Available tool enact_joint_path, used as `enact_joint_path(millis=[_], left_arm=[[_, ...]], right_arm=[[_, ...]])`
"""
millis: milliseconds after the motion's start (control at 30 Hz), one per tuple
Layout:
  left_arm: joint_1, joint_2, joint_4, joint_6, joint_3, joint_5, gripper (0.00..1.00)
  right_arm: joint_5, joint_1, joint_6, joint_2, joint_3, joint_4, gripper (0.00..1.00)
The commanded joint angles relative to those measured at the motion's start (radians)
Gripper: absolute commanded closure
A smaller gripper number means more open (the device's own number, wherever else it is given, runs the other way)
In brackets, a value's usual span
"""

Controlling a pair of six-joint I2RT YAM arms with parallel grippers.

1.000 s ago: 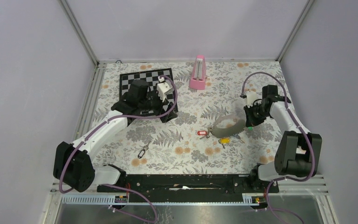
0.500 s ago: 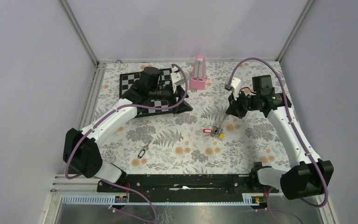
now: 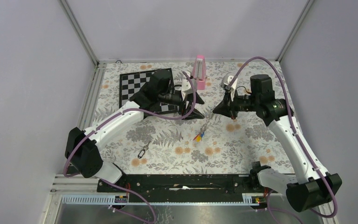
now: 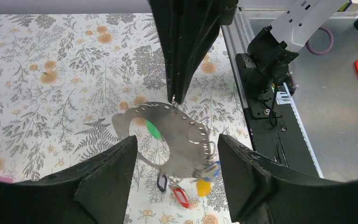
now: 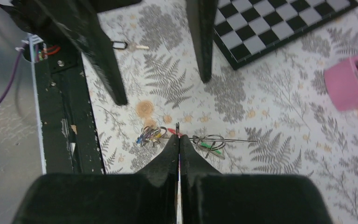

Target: Put the keys on the keyring

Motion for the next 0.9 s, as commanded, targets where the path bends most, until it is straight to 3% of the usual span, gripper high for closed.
enact_joint_path(millis=[0,367,467,867], left_arm=[[-0.008,-0.006,0.066,0.044,0.007,0.039,0.33],[-0.036,-0.009,0.067,0.059,-0.007,0.07,0.56],[-0.038,-0.013,0.067,0.074,-0.023,0.076,0.58],[-0.05,0.009,0.068,0.081,-0.015,0.081,0.82]], right_arm=[[-0.147,0.016,0.064,-0.035,-0.003,0.128,1.0],[-0.255,0.017,0.15,-0.044,-0.065,0.241,1.0],[-0.277,0.017,0.162,-0.047,-0.082,0.265,1.0],[-0.302,0.017,0.181,-0.052,-0.12,0.304,1.0]])
